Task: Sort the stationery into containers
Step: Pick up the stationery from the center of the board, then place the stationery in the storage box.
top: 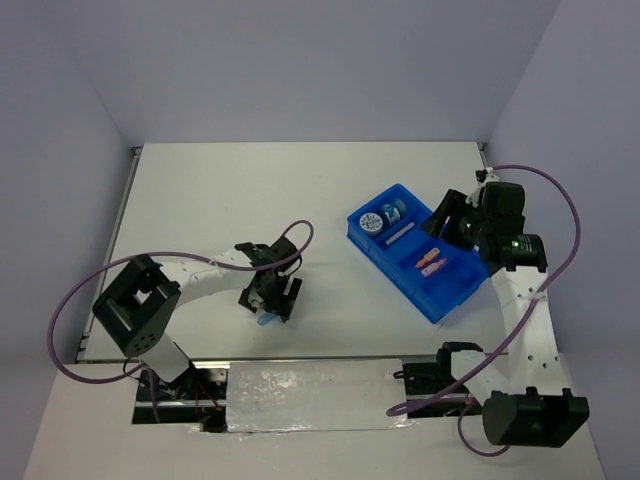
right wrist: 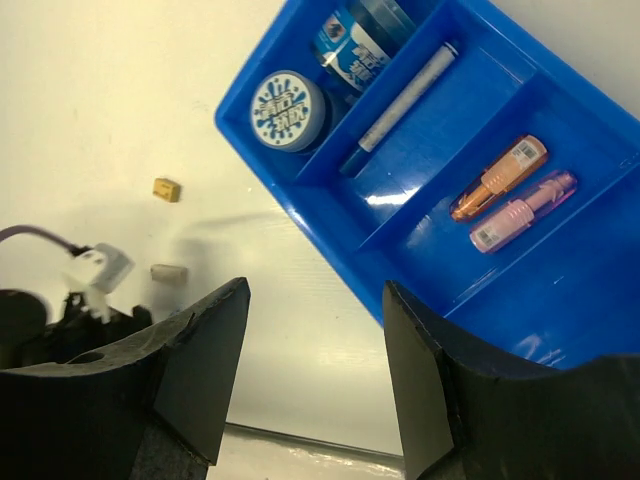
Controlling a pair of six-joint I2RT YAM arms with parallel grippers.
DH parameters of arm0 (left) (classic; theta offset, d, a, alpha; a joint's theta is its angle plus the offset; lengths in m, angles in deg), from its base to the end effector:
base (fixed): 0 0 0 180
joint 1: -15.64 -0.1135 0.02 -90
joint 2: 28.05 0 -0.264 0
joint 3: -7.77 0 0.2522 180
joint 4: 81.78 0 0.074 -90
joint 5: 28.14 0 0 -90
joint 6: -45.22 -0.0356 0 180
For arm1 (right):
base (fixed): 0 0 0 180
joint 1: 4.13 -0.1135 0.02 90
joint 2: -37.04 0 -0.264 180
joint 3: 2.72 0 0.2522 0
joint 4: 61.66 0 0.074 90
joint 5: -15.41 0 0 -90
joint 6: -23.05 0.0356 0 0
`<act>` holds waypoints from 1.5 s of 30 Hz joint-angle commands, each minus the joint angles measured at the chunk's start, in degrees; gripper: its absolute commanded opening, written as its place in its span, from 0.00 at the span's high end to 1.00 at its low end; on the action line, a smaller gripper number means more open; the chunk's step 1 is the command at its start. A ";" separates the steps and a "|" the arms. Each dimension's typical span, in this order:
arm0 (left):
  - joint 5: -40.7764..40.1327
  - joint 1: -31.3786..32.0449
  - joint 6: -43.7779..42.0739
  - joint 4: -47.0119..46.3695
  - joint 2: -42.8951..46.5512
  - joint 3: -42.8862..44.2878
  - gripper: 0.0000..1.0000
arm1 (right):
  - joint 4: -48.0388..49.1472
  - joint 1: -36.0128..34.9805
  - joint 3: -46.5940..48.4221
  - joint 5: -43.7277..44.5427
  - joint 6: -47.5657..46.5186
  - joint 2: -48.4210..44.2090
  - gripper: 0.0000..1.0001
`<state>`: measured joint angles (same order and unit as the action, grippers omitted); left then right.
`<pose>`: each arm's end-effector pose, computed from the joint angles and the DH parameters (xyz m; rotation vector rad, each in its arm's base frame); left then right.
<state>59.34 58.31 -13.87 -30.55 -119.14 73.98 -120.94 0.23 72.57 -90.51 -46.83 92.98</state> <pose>0.2070 -0.1887 0.1650 0.2910 2.9024 -0.1614 0.1933 -0.0049 0.3463 0.3367 2.2520 0.4602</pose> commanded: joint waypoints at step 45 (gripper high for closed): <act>-8.29 21.22 1.25 -29.13 19.02 3.89 1.00 | 17.22 -46.20 -11.18 6.95 33.24 3.39 0.37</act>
<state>53.00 79.56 -10.63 -55.29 -102.18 74.46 -100.39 -45.51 58.89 -88.61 -12.32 96.48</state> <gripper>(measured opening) 0.361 0.608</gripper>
